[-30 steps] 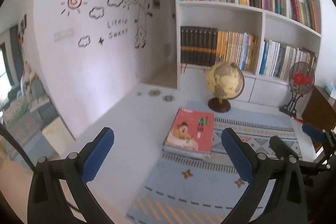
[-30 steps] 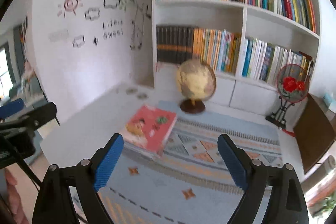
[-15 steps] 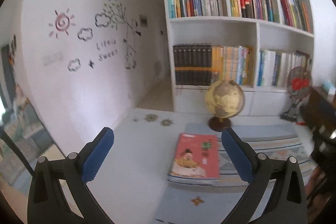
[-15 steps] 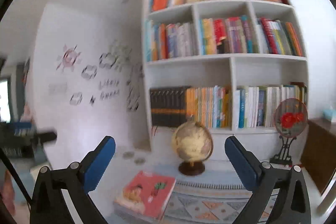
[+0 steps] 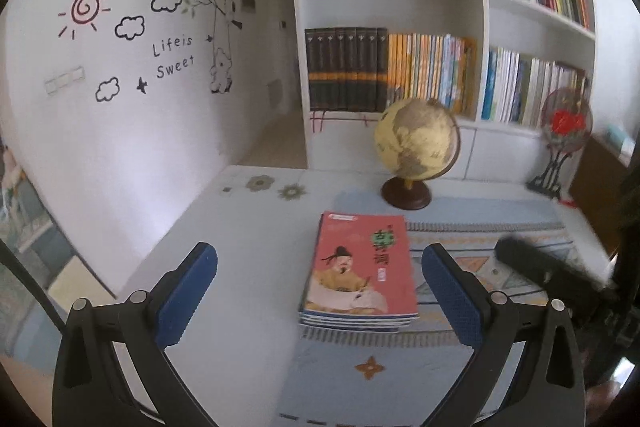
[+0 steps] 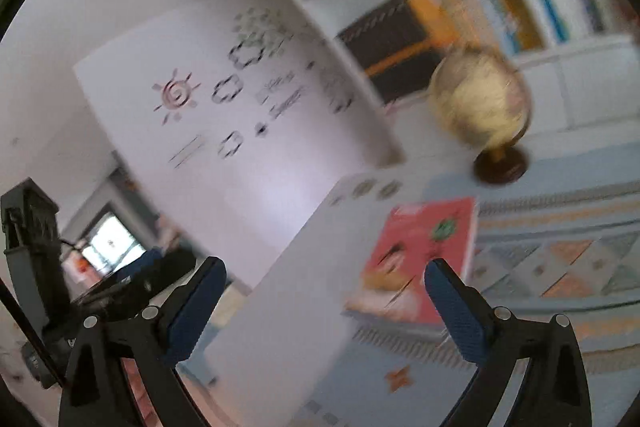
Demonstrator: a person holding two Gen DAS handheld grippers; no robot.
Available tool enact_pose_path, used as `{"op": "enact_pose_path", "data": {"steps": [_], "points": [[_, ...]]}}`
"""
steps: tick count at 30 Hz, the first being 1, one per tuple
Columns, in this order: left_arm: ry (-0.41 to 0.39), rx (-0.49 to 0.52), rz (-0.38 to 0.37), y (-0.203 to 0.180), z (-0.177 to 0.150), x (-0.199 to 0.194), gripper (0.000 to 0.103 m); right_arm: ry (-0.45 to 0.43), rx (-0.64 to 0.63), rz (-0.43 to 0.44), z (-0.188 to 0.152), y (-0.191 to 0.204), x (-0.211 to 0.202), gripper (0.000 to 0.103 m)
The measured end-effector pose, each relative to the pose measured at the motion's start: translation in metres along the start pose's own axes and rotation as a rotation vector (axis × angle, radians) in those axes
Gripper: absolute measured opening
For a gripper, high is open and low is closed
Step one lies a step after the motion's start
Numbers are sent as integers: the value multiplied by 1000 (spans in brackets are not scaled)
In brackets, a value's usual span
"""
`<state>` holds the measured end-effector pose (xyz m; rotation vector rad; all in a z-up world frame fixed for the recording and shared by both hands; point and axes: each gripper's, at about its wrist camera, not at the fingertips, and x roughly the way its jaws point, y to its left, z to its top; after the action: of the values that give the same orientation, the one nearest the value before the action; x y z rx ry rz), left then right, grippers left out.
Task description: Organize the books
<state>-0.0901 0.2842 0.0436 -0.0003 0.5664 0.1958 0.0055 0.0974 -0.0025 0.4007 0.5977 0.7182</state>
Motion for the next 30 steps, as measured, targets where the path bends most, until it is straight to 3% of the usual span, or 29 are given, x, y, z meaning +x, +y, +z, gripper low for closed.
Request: {"op": "enact_pose_path", "data": {"steps": [3, 5, 6, 13, 19, 30], "points": [[23, 31, -6, -6, -6, 10, 102, -32, -108, -223, 4, 14, 7, 100], [54, 49, -9, -10, -13, 22, 102, 13, -193, -385, 3, 19, 21, 100], [73, 56, -5, -12, -18, 29, 102, 45, -223, -423, 1, 19, 27, 100], [136, 10, 0, -1, -32, 50, 102, 175, -192, -491, -26, 7, 42, 99], [180, 20, -15, 2, -34, 62, 102, 195, -221, -566, -32, 12, 41, 99], [205, 13, -23, 8, -34, 65, 102, 250, -234, -589, -32, 13, 56, 99]]}}
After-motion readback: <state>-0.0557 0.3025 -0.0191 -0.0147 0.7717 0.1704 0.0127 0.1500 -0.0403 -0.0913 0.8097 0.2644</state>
